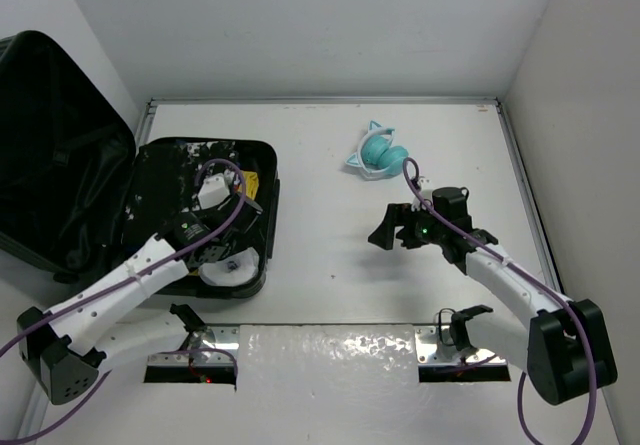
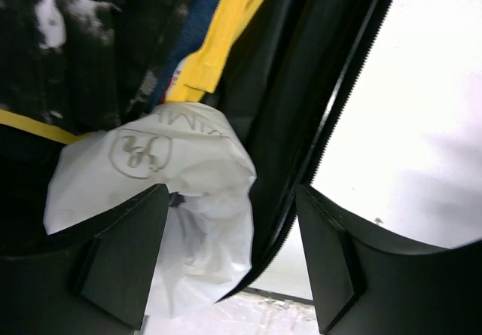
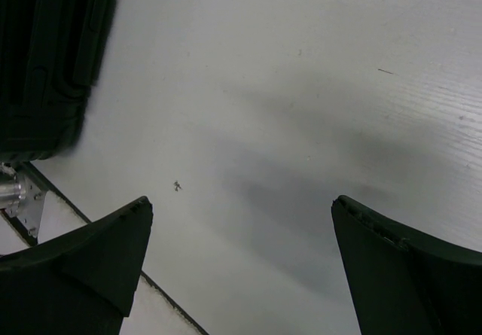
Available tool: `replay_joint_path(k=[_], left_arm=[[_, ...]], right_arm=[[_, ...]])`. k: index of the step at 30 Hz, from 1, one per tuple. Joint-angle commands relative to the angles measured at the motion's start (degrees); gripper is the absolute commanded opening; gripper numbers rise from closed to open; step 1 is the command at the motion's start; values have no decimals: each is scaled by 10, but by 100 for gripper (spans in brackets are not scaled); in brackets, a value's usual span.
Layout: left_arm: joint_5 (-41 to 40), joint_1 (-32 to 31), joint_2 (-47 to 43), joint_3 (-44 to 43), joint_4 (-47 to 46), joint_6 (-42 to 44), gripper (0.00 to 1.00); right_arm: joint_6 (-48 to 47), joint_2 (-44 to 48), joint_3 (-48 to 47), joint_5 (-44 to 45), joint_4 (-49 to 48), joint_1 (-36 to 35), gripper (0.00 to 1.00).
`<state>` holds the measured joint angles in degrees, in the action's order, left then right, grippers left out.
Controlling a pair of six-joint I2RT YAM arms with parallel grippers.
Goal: Pack the luggage
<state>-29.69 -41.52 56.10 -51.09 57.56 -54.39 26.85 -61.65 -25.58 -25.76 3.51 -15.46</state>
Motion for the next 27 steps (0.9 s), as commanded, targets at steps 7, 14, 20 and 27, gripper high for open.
replay_joint_path(k=[7,14,20,27], left_arm=[[-91,2,-54,-94,8,86,69],[-142,3,-120,-101,-96,248,74],[-126,3,-190,-1,-173,271,74],[-93,13,-202,12,-192,277,78]], right_arm=[[56,-29,-45,123,-17,2,99],[74,-189,-184,295,-16,3,99],[-123,-393,-426,275,69,-5,88],[-267,-485,-545,307,128,-69,70]])
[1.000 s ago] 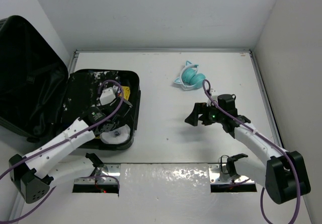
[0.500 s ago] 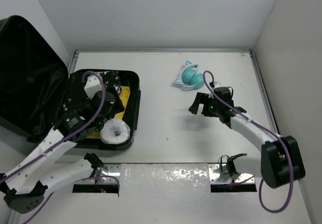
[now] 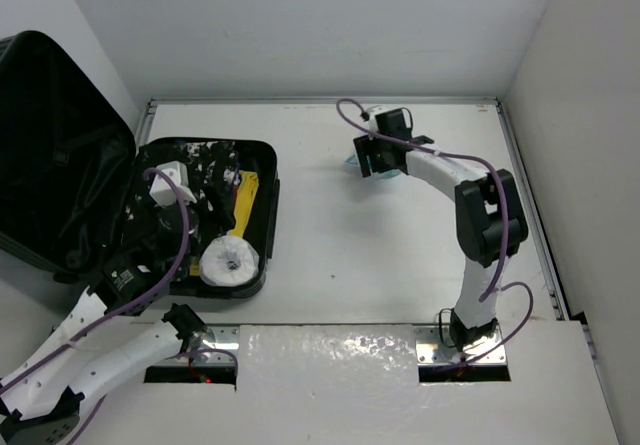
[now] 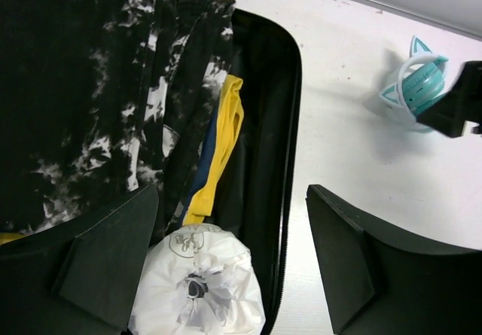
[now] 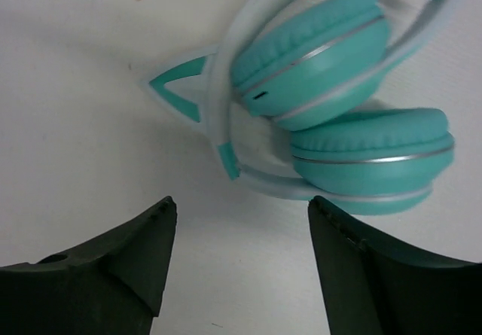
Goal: Pack the luggage
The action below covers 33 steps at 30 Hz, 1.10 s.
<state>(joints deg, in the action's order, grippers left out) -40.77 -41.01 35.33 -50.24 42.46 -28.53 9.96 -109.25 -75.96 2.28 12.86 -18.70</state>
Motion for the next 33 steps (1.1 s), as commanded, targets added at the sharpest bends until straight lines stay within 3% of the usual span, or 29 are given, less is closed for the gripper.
replay_joint_path(k=[1,6,10,17,20,23,24,27,33], left_arm=[[18,8,9,2,-39,20,78],[31,8,8,4,-40,25,78],[32,8,-5,8,-46,26,78],[39,8,5,8,-47,29,78],[43,8,9,8,-48,30,78],[45,8,12,8,-48,32,78],[46,8,13,8,-48,32,78],[47,8,12,9,-48,33,78],[40,8,6,8,-46,30,78]], right_arm=[[-121,-16,-50,54,38,-45,68],[-157,-90,-119,100,71,-59,50],[-175,-112,-126,134,53,-59,48],[-202,-158,-162,115,65,-60,41],[-216,-168,-151,99,48,-59,29],[-216,-156,-127,84,29,-61,15],[-214,-150,-121,84,24,-63,5],[-208,-106,-87,82,3,-78,0],[-192,28,-28,50,-40,-139,0]])
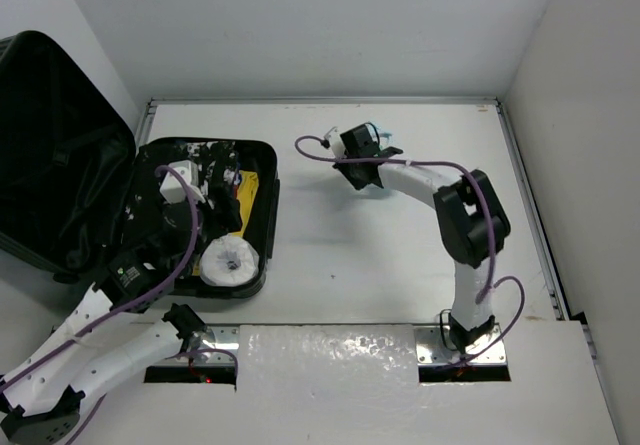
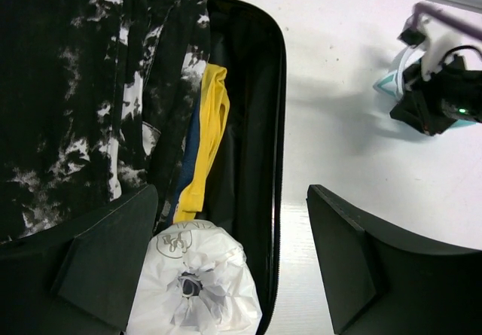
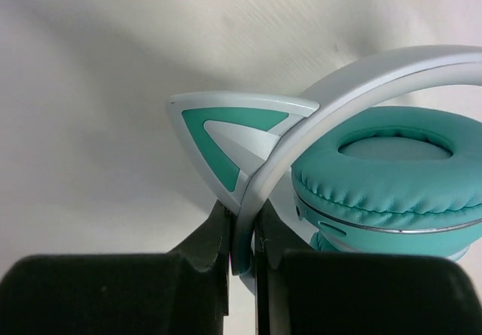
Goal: Pack the luggage
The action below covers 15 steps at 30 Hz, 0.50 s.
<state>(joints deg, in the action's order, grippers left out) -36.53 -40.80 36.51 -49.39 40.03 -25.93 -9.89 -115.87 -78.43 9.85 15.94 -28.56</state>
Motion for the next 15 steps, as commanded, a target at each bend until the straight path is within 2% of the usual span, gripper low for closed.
replay_joint_path(k=[1,6,9,15], left_arm=[[-4,5,-7,-1,-22,3,78],[-17,5,-23,-1,-18,-3,78],[-27,5,-32,-3,-14,-10,78],[-55,6,-54,-7,0,-27,78]], right_arm=[[17,122,0,-32,-74,-47,0],[66,181,-1,-112,-95,-93,0],[146,204,12,-163,-147,-120,0],[260,187,-1,-178,-250,-174,0]])
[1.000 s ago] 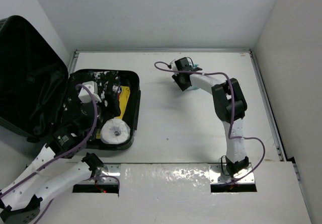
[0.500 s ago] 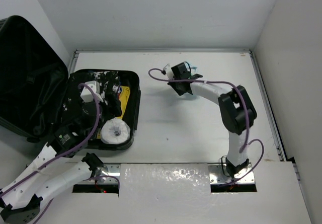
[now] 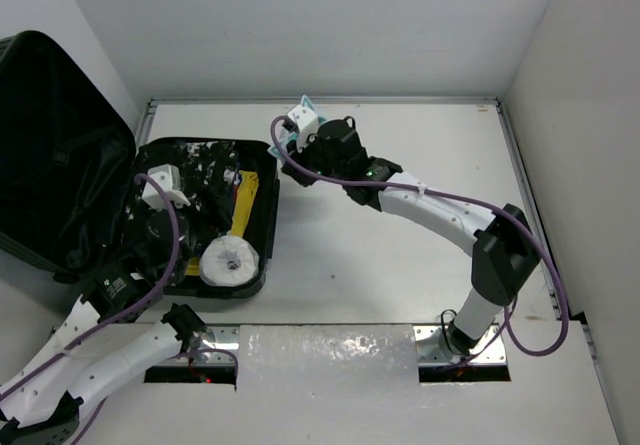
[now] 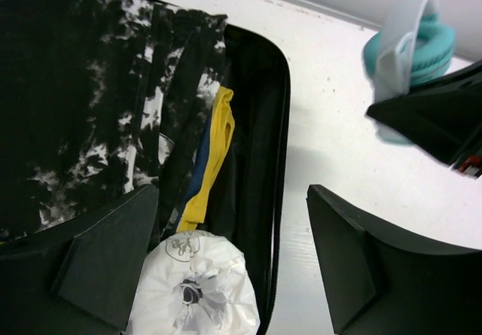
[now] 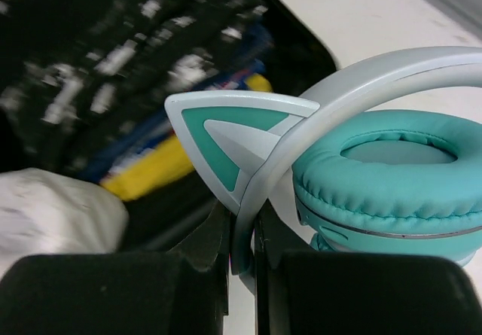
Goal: Pack the luggage
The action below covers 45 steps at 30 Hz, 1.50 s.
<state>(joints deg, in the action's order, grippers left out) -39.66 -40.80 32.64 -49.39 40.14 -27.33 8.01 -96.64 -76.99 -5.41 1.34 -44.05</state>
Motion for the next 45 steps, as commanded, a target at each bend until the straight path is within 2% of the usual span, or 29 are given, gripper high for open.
replay_joint_path(k=[1,7,12,18,21,25,39,41,45], left_arm=[[-33,6,-19,-8,-1,-16,78],[-64,7,-54,-10,11,-33,78],[-60,23,-59,-10,7,-30,78],[-46,34,-55,-10,3,-24,78],[-42,38,-57,-9,-1,-21,78],[-38,39,-62,-8,-2,-19,78],[-28,44,-54,-5,-9,-12,78],[-27,46,-51,-5,-9,-12,78],[-25,48,-47,-5,-9,-12,78]], right_arm=[[110,-12,-20,-28,-136,-30,0],[216,-85,-75,-21,-209,-51,0],[286,-144,-126,-13,-248,-67,0],[307,-212,-224,12,-231,-100,0],[317,-232,-239,18,-231,-108,0],[335,-228,-201,53,-246,-114,0],[470,-210,24,21,-440,-108,0],[480,-211,33,22,-441,-107,0],[482,-218,30,47,-380,-104,0]])
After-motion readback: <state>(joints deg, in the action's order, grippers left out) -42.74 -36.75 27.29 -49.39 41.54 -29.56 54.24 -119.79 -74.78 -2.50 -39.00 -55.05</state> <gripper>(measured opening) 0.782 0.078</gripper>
